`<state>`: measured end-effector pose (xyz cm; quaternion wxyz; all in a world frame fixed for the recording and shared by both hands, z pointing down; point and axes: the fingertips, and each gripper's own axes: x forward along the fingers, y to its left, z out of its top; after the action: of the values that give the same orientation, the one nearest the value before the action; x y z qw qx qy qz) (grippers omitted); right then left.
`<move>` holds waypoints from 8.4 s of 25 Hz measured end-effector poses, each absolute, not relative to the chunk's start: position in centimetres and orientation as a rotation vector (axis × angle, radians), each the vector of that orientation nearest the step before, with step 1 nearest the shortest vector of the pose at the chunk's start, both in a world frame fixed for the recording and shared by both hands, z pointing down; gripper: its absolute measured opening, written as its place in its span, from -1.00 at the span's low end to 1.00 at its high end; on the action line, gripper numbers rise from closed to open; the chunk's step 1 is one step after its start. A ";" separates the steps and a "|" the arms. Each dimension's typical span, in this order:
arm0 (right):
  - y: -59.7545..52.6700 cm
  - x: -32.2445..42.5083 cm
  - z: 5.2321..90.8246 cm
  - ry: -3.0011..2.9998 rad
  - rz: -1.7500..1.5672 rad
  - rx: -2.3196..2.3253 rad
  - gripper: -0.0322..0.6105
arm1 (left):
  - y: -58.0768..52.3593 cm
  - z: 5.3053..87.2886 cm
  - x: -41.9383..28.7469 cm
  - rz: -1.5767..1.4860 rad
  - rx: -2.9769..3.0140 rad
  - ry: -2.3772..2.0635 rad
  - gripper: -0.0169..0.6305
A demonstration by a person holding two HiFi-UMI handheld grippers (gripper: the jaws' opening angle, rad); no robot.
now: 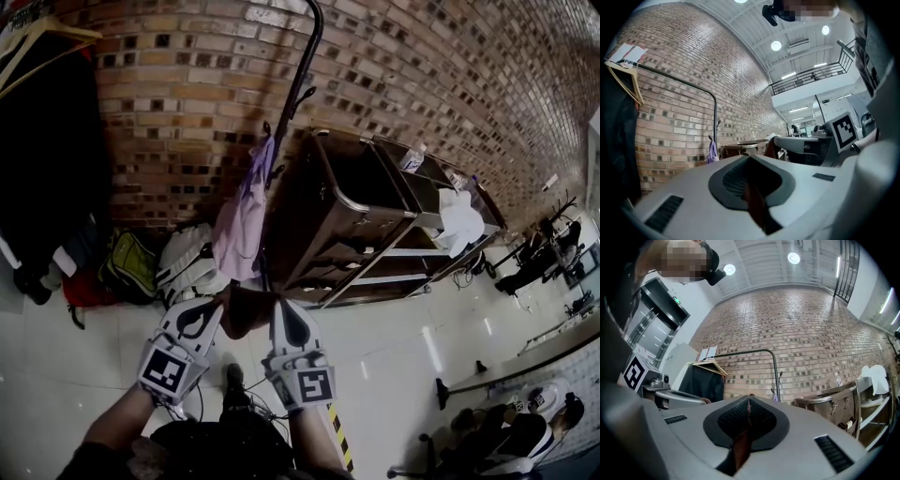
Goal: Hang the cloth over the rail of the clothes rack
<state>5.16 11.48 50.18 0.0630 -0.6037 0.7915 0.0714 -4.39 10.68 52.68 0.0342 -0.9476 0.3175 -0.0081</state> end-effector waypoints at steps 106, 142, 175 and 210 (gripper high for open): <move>-41.8 30.7 1.8 2.037 0.892 -1.394 -0.83 | -44.3 -2.4 27.9 0.589 -2.308 0.857 -0.88; -34.5 1.9 -2.7 2.118 1.203 -1.074 -0.83 | -40.1 -13.6 -14.8 0.245 -1.882 1.007 -0.87; -34.7 3.0 3.4 1.984 1.037 -1.179 -0.83 | -39.9 1.4 -21.5 0.170 -2.044 1.270 -0.88; -38.4 1.1 15.8 2.157 0.858 -1.268 -0.76 | -41.2 16.2 -26.1 0.507 -2.267 1.287 -0.59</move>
<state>1.12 -38.40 15.77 0.2458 -0.4647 0.7904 0.3144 -26.11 -41.23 16.22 0.2406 -0.8286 0.4704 0.1852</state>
